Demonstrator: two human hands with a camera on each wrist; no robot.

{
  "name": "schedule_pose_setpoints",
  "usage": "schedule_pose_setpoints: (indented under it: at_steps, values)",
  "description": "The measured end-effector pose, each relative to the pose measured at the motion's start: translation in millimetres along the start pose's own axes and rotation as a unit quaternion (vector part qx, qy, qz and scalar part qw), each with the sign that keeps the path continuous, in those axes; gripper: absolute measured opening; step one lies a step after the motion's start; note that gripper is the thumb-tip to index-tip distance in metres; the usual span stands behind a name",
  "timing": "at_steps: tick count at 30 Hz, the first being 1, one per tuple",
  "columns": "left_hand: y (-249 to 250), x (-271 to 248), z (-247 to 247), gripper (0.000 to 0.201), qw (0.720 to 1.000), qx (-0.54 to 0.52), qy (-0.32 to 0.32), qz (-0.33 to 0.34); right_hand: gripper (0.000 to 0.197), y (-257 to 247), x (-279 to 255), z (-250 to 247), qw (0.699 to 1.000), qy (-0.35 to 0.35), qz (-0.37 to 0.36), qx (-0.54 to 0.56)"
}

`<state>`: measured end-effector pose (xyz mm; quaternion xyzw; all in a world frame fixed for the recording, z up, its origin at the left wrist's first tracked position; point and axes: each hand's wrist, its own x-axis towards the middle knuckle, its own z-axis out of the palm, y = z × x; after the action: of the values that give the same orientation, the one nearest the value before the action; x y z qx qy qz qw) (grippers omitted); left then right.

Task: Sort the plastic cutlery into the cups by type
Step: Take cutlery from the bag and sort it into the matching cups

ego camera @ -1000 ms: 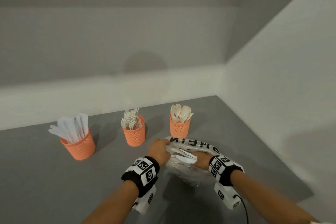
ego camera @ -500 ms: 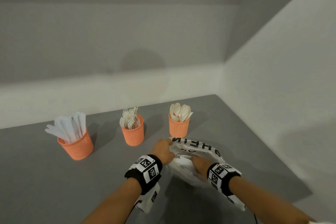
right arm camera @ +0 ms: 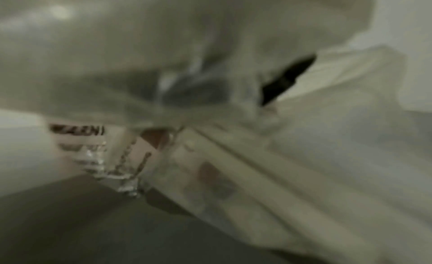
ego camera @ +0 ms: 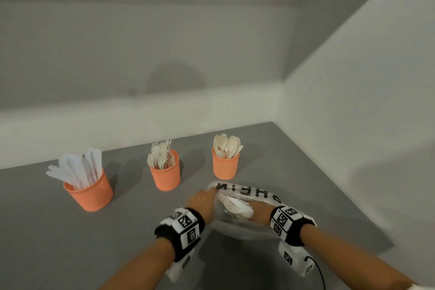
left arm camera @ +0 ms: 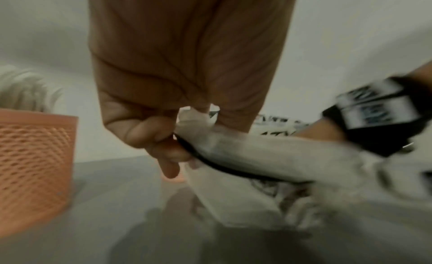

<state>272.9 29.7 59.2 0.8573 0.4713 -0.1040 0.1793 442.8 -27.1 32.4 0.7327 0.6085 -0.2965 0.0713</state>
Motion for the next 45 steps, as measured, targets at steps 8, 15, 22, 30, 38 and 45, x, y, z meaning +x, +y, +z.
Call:
schedule_pose_setpoints:
  at_steps: [8, 15, 22, 30, 38, 45]
  values:
    - [-14, 5, -8, 0.065, 0.984, -0.164, -0.069, 0.019, 0.060, 11, -16, 3, 0.992, 0.072, -0.107, 0.003]
    - [-10, 23, -2, 0.046, 0.951, -0.307, -0.036, 0.010, 0.051, 21, -29, -11, 0.989, 0.080, -0.069, 0.105]
    - [19, 33, 16, 0.042, 0.933, -0.359, -0.009, 0.033, 0.012, 39, -39, -33, 0.898, 0.183, -0.041, 0.399]
    - [66, 64, 14, 0.044, 0.942, -0.324, 0.086, 0.006, 0.015, 56, -60, -108, 0.774, 0.317, -0.053, 0.546]
    - [60, 49, -5, 0.025, 0.883, -0.433, 0.170, 0.056, 0.015, 36, -53, -113, 0.703, 0.343, -0.059, 0.620]
    - [14, 8, -19, 0.055, 0.476, -0.868, -0.074, -0.121, 0.016, -67, -20, -94, 0.716, 0.293, -0.103, 0.625]
